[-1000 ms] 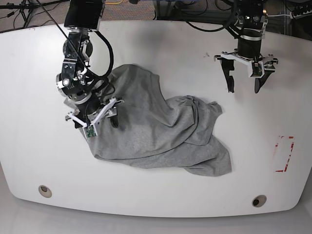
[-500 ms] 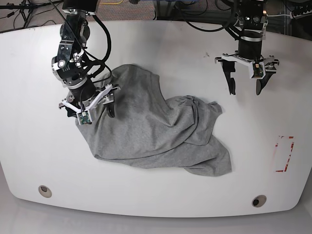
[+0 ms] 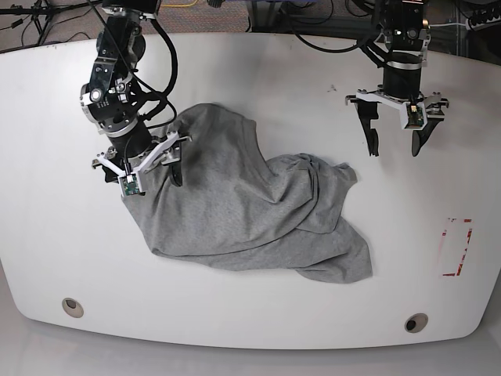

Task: Fold the T-shirt properly

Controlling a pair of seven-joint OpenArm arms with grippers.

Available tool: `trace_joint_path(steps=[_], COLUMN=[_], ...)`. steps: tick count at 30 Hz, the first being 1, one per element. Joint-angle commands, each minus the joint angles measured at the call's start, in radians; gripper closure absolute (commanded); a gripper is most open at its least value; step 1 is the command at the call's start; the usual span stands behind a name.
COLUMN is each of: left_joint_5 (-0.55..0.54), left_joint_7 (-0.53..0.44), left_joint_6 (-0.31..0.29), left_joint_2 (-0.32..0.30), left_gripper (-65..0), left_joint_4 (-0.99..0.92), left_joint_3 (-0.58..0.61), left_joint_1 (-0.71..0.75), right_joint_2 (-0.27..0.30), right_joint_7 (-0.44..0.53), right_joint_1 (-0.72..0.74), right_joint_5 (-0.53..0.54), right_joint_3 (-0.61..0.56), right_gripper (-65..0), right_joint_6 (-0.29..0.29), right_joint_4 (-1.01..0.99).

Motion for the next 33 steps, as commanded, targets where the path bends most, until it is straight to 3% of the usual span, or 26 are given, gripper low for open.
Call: trace_joint_path(steps=[1,16,22,33], left_joint_5=[0.004,-0.001,0.001,0.005], left_joint_7=[-0.030,-0.026,-0.028,-0.029], left_joint_6=[0.005,0.005,0.007,0.005], left_joint_2=[-0.002,-0.009,-0.024,-0.012], left_gripper=[-45.1,-45.1,-45.2,-45.0], left_joint_4=[0.023,0.041,0.050,0.043], left_joint_3=[-0.005,-0.020,-0.021,-0.019], left_joint_1=[-0.002,0.006,0.012,0.010], right_joint_2=[-0.012,-0.001,-0.031,-0.029], right_joint_7=[0.015,-0.002,0.003,0.007], right_joint_1=[0.028,0.056,0.046,0.085], right_joint_5=[0.002,-0.082,-0.135,-0.132], right_joint_3=[-0.030,-0.251,-0.251,-0.225], right_gripper=[-41.5,-41.9,-41.7,-41.7], right_joint_6=[0.009,0.014,0.021,0.023], right_joint_4=[-0.004,-0.078,-0.127,-0.161])
